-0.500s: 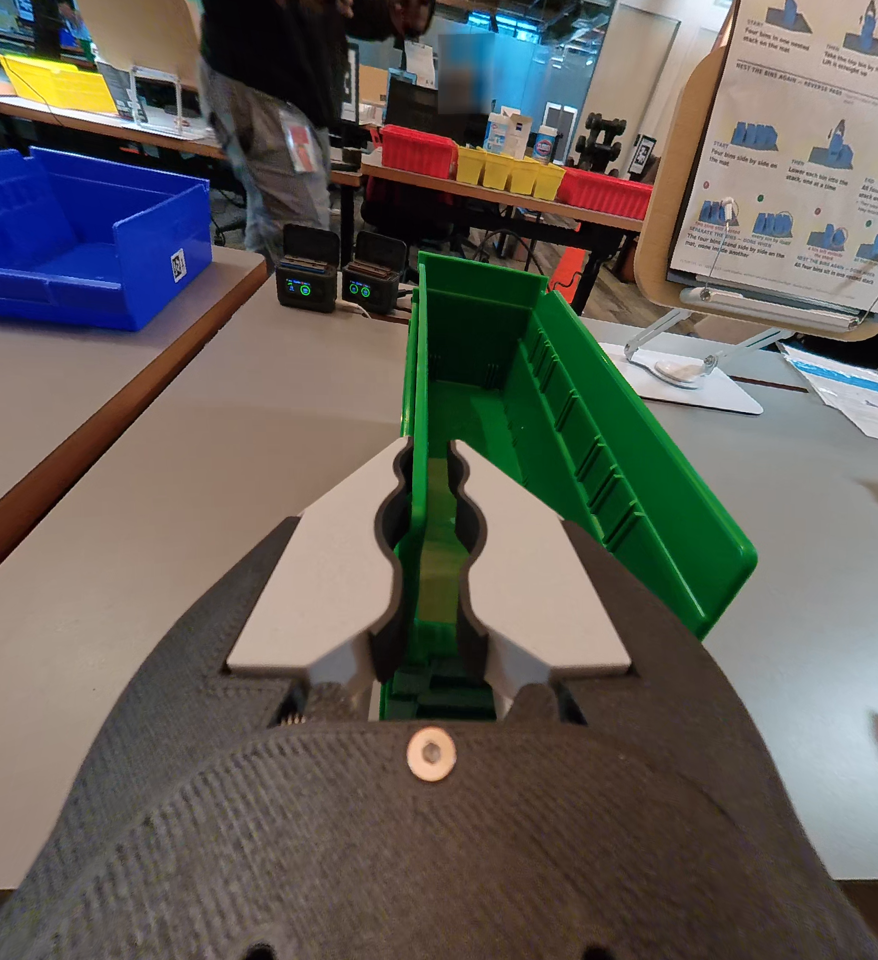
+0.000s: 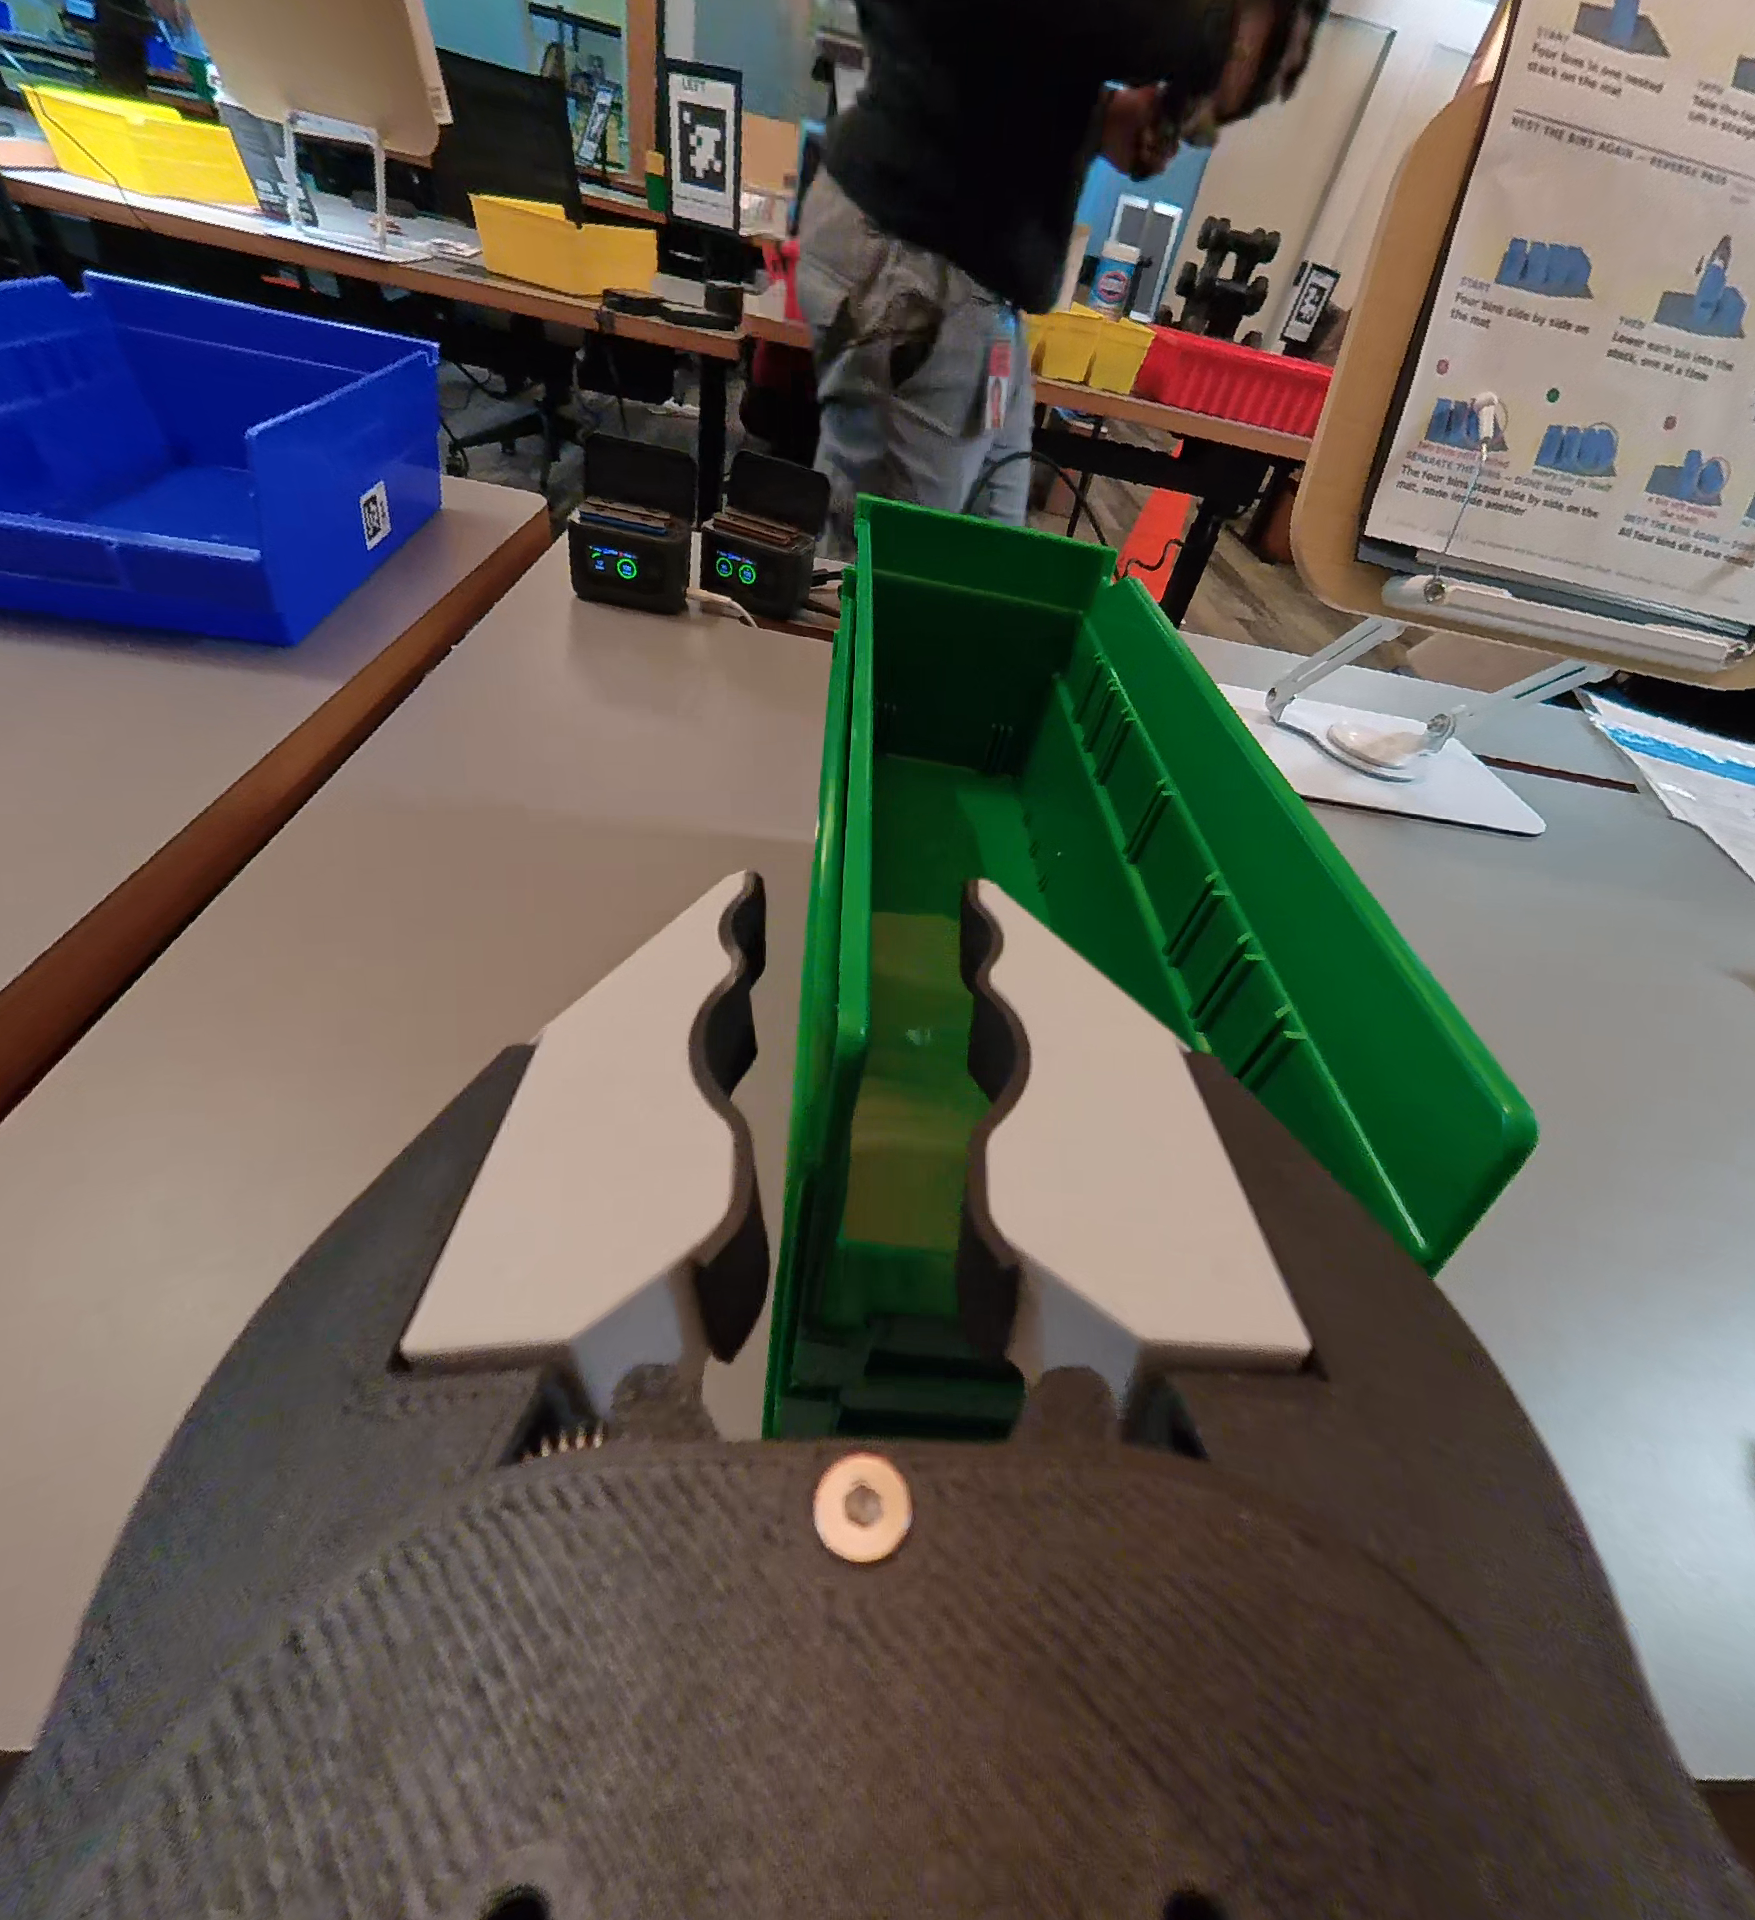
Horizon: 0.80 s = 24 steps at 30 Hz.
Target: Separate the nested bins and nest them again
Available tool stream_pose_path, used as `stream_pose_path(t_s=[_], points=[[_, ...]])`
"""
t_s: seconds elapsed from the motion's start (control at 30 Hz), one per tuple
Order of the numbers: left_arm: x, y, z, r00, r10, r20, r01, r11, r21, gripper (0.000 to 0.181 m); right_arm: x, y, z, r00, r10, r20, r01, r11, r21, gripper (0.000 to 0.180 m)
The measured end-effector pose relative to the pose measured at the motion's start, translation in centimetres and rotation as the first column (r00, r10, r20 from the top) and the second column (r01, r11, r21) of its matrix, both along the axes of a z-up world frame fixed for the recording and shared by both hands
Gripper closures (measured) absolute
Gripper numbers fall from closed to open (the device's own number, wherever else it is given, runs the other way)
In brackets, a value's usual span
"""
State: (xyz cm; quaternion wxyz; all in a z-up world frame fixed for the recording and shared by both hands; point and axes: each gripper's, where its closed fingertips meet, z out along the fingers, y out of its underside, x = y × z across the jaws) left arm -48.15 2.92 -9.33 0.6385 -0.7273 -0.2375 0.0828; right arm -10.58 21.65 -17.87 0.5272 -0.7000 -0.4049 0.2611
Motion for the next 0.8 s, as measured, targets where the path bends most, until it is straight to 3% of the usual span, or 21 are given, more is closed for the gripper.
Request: stream_pose_path(t_s=[0.2, 0.4, 0.8], points=[[0.17, 0.12, -0.06, 1.0, -0.011, 0.0, 0.011, 1.0, 0.0, 0.155, -0.03, -0.03, -0.02, 1.0, 0.0, 0.004, 0.0, 1.0, 0.004, 0.118], [-0.1, -0.12, 0.21, 1.0, 0.007, -0.018, -0.007, 1.0, 0.005, 0.18, -0.06, -0.06, -0.05, 1.0, 0.001, 0.007, -0.001, 1.0, 0.006, 0.118], [-0.12, -0.1, 0.27, 1.0, 0.01, -0.011, -0.01, 1.0, 0.019, 0.181, -0.08, -0.06, -0.07, 1.0, 0.002, 0.009, -0.002, 1.0, 0.008, 0.118]])
